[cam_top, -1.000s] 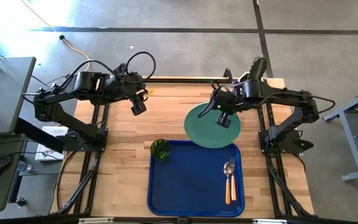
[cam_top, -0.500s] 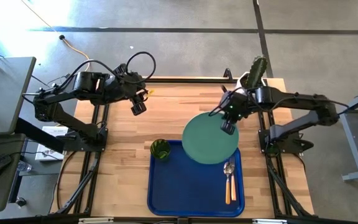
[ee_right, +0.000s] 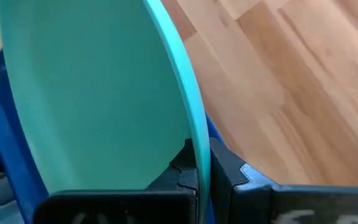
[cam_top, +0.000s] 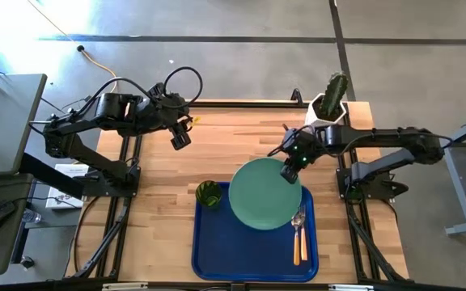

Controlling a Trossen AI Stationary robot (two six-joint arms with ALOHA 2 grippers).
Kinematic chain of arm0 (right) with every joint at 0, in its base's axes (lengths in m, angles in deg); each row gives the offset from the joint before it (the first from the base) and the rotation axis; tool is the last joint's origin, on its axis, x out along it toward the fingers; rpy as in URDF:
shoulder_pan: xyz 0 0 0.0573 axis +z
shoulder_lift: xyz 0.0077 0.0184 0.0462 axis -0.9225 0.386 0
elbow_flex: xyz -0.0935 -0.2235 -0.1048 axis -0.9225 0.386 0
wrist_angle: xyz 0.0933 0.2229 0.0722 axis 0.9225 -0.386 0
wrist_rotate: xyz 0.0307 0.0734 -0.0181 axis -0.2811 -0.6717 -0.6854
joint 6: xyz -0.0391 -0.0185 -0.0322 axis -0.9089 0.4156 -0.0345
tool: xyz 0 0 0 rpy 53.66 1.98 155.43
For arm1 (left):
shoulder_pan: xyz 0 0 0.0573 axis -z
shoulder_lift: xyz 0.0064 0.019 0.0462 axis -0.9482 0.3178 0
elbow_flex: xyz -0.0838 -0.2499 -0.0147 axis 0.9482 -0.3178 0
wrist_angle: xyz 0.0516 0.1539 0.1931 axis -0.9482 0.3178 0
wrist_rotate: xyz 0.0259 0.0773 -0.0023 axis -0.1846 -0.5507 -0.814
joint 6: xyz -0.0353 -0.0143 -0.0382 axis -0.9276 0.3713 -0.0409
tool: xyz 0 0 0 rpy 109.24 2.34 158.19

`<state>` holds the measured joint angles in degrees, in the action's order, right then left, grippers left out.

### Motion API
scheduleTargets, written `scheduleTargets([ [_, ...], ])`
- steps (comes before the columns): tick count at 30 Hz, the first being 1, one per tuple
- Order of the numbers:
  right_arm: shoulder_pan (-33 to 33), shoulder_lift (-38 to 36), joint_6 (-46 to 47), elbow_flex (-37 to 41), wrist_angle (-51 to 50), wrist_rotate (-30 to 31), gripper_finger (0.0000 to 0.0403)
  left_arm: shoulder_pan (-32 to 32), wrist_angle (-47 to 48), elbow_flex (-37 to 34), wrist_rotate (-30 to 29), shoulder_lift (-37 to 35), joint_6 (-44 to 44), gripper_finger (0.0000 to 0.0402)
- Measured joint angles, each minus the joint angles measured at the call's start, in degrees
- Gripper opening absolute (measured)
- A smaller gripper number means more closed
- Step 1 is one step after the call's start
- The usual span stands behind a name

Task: Pick and place plate/cup/fork/spoon on tray
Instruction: Put the green plate on the blue tray to the left of the yellow spoon

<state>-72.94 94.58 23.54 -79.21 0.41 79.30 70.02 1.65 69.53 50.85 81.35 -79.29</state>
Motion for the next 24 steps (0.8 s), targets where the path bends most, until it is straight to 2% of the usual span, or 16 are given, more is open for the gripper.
scheduleTargets([
  [5, 1.7, 0.1, 3.1, 4.0, 5.9, -2.1, 0.0000, 0.0, 0.0, 0.0, 0.0, 0.0, -0.1, 0.0170],
  [13, 5.7, 0.1, 8.6, 7.2, 10.8, -2.1, 0.0000, 0.0, 0.0, 0.0, 0.0, 0.0, -0.4, 0.0170],
  [24, 10.6, 2.5, 13.7, 7.6, 14.5, -0.5, 0.0000, 0.0, 0.0, 0.0, 0.0, 0.0, -0.4, 0.0170],
])
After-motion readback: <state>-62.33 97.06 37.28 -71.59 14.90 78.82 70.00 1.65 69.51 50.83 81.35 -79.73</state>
